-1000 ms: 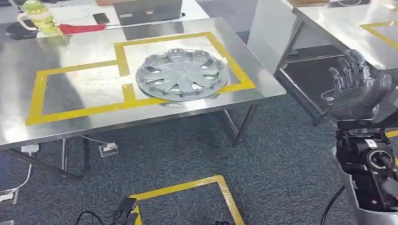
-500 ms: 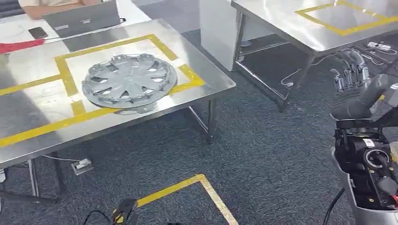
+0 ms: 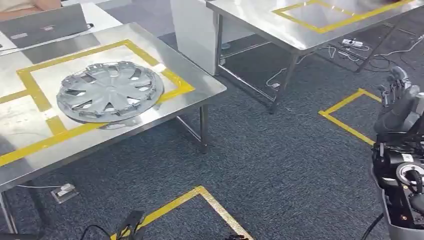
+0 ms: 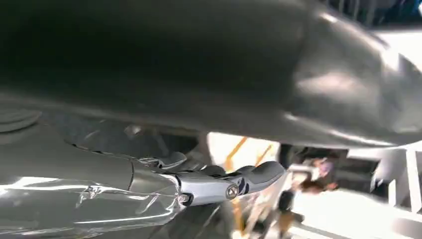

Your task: Take the parts from the cabinet and place them on the table.

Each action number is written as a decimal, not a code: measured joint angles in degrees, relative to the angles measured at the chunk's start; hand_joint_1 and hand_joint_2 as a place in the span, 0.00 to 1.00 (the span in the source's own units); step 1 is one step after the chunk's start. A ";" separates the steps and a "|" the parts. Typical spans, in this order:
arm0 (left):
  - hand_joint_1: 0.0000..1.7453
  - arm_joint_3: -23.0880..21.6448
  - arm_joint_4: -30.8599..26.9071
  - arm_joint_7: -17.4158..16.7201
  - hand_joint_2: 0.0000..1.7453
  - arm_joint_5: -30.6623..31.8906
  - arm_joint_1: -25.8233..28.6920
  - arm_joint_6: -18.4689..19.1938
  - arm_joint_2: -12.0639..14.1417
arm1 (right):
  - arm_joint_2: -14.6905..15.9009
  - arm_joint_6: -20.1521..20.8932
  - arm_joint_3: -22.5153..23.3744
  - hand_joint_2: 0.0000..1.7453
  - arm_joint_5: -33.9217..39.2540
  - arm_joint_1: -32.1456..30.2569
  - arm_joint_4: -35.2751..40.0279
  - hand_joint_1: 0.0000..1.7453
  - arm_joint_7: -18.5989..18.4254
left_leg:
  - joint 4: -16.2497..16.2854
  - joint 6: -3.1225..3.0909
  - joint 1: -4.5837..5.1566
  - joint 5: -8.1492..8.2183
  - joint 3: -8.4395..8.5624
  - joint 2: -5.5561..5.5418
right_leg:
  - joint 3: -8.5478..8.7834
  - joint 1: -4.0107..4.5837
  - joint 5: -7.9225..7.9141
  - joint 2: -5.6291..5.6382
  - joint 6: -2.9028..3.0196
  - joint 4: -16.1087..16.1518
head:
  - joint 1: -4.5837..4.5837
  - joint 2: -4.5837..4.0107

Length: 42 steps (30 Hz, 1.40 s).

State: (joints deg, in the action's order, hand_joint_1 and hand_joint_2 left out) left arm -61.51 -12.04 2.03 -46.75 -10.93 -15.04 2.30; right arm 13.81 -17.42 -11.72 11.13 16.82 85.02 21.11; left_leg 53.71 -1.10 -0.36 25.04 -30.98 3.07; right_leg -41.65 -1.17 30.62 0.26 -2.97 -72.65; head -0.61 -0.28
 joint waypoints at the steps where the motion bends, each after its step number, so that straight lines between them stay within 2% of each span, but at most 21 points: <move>1: 0.00 0.00 0.00 0.02 0.00 -0.02 -0.04 0.00 -0.04 | 0.11 -0.02 0.13 0.00 -0.18 0.02 -0.31 0.00 0.00 | 0.03 0.09 -0.02 0.11 0.08 0.64 | 2.17 0.00 -2.17 -0.36 -0.03 3.97 | 0.04 0.00; 3: 0.00 0.00 0.00 0.13 0.00 -0.02 -0.10 0.00 -0.13 | 0.48 -0.13 0.44 0.00 -0.46 0.13 -0.72 0.00 -0.19 | 0.24 0.62 -0.02 0.56 0.48 1.86 | 8.42 0.05 -6.85 -3.10 0.07 15.44 | 0.15 0.00; 4: 0.00 0.02 0.00 0.15 0.00 -0.07 -0.11 -0.07 -0.02 | 0.50 -0.44 0.46 0.00 -0.77 0.31 -1.12 0.00 -0.83 | 0.42 1.01 0.60 0.81 0.49 2.17 | 9.16 0.88 -5.97 -4.86 0.55 17.17 | 0.28 0.00; 8: 0.00 0.07 0.00 0.39 0.00 -0.48 -0.11 -0.13 -0.07 | 0.99 -0.61 1.29 0.00 -1.86 -0.05 -5.40 0.00 -1.51 | 0.33 1.92 0.55 1.00 0.93 4.38 | 8.75 0.74 -6.50 -1.54 2.32 17.38 | -0.06 0.00; 11: 0.00 0.11 0.00 0.59 0.00 -0.55 0.06 -0.20 -0.09 | 1.03 -0.46 2.12 0.00 -1.86 0.15 -10.13 0.00 -0.55 | 8.03 2.84 0.15 5.97 -2.45 -1.87 | 8.72 0.15 -6.88 -0.18 3.05 17.67 | -0.74 0.00; 14: 0.00 0.11 0.00 0.59 0.00 -0.57 0.72 -0.26 -0.09 | 1.03 -0.31 2.73 0.00 -0.87 -0.16 -17.28 0.00 0.99 | 20.13 2.69 0.16 10.01 -8.72 -2.62 | 8.37 0.27 -7.01 1.93 3.25 17.65 | -1.07 0.00; 17: 0.00 0.11 0.00 0.59 0.00 -0.50 0.85 -0.31 -0.09 | 1.03 -0.46 3.63 0.00 -0.46 -0.22 -25.47 0.00 2.27 | 10.60 1.83 0.17 3.60 -4.82 -3.41 | 8.47 0.26 -7.10 4.19 3.19 17.64 | -1.18 0.00; 18: 0.00 0.11 0.00 0.59 0.00 -0.48 0.82 -0.31 -0.07 | 1.03 -0.63 3.72 0.00 -0.48 -0.14 -27.99 0.00 2.36 | 5.04 1.39 0.17 0.95 -2.17 -4.84 | 8.53 0.24 -7.16 4.90 3.10 17.64 | -1.25 0.00; 19: 0.00 0.13 0.02 0.59 0.00 -0.48 0.80 -0.31 0.15 | 1.01 -0.68 3.72 0.00 -0.61 -0.17 -30.67 0.00 2.30 | 0.91 0.91 0.11 0.21 -0.54 -8.00 | 8.34 0.08 -7.18 5.43 2.94 17.63 | -1.27 0.00; 23: 0.00 0.17 0.00 0.55 0.00 -0.48 0.77 -0.42 0.02 | 0.77 -1.07 3.54 0.00 -2.73 -1.08 -41.85 0.00 -1.22 | 0.10 0.74 0.43 0.03 0.02 -5.53 | 8.10 -0.03 -7.74 7.61 1.36 18.35 | -1.09 0.00; 24: 0.00 0.20 0.02 0.55 0.00 -0.48 0.68 -0.48 -0.13 | 0.75 -1.09 3.48 0.00 -3.04 -1.43 -43.84 0.00 -1.90 | -1.08 0.32 -0.20 -0.45 0.44 -4.67 | 7.97 -0.09 -7.54 7.33 1.18 18.22 | -1.05 0.00; 26: 0.00 0.26 0.00 0.59 0.00 -0.48 0.63 -0.66 -0.09 | 0.24 -1.24 3.28 0.00 -4.65 -1.35 -48.06 0.00 -4.24 | -1.52 -0.10 0.01 -0.61 0.82 -3.48 | 5.58 0.36 -3.83 1.80 0.64 12.66 | -0.15 0.00; 28: 0.00 0.31 0.00 0.59 0.00 -0.48 0.86 -0.66 -0.13 | -0.37 -1.55 2.78 0.00 -6.28 -1.67 -51.55 0.00 -7.33 | -1.51 -0.28 0.16 -0.44 0.87 -2.18 | 1.08 0.10 0.48 0.47 0.12 2.92 | -0.02 0.00; 30: 0.00 0.31 0.00 0.57 0.00 -0.35 0.99 -0.66 -0.20 | -1.16 -1.62 2.06 0.00 -7.36 -3.06 -54.55 0.00 -10.31 | -1.47 -0.24 0.12 -0.27 0.93 -1.08 | -0.75 -0.21 0.85 0.11 -0.24 -0.79 | 0.15 0.00; 32: 0.00 0.31 0.00 0.50 0.00 0.11 0.93 -0.66 -0.33 | -1.68 -1.40 1.66 0.00 -7.61 -4.21 -57.28 0.00 -12.93 | -1.32 0.17 0.05 0.12 1.22 0.07 | 3.39 -0.54 -3.57 -0.63 -0.46 6.98 | 0.17 0.00; 33: 0.00 0.31 0.00 0.48 0.00 0.31 0.90 -0.55 -0.39 | -1.88 -0.89 1.62 0.00 -7.50 -4.64 -58.56 0.00 -14.37 | -1.07 0.49 0.01 0.51 1.50 0.67 | 6.72 -0.51 -6.17 -2.28 -0.52 13.20 | 0.20 0.00; 34: 0.00 0.31 0.00 0.37 0.00 0.53 0.90 -0.50 -0.33 | -2.34 -0.33 1.44 0.00 -7.50 -5.15 -59.65 0.00 -16.01 | -0.86 0.93 0.29 0.90 1.73 1.11 | 8.90 -0.28 -6.47 -5.44 -0.53 17.68 | 0.39 0.00; 36: 0.00 0.31 0.00 0.13 0.00 0.72 0.84 -0.46 -0.26 | -3.13 0.31 0.72 0.00 -7.72 -6.43 -61.64 0.00 -17.84 | -0.45 1.55 0.68 1.33 1.89 1.98 | 8.88 0.14 -6.43 -3.48 1.13 17.75 | 0.17 0.00; 39: 0.00 0.31 0.00 -0.07 0.00 0.94 0.66 -0.46 -0.33 | -3.69 0.48 0.24 0.00 -7.72 -8.45 -63.94 0.00 -18.36 | -0.52 2.48 0.44 1.91 2.41 3.27 | 8.90 0.15 -6.51 -1.60 2.30 17.93 | 0.02 0.00; 41: 0.00 0.31 0.00 -0.09 0.00 1.01 0.51 -0.46 -0.31 | -3.93 0.50 0.15 0.00 -7.72 -8.55 -64.83 0.00 -18.64 | 4.44 2.93 0.14 5.46 0.49 -1.25 | 8.91 0.03 -6.73 -0.48 2.93 18.01 | -0.37 0.00; 42: 0.00 0.31 0.00 -0.09 0.00 1.05 0.58 -0.46 -0.31 | -4.06 0.55 0.04 0.00 -7.72 -8.38 -65.27 0.00 -18.67 | 10.08 2.91 0.13 8.26 -2.07 -2.24 | 8.83 0.09 -6.75 0.27 3.23 18.01 | -0.72 0.00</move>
State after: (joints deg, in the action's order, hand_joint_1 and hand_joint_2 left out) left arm -61.20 -12.04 1.95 -45.70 -10.35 -15.50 1.99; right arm 9.75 -16.87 -11.67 3.41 8.44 19.76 2.45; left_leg 63.79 1.81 -0.23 33.30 -33.05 0.83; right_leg -32.82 -1.08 23.87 0.53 0.27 -54.64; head -1.34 -0.28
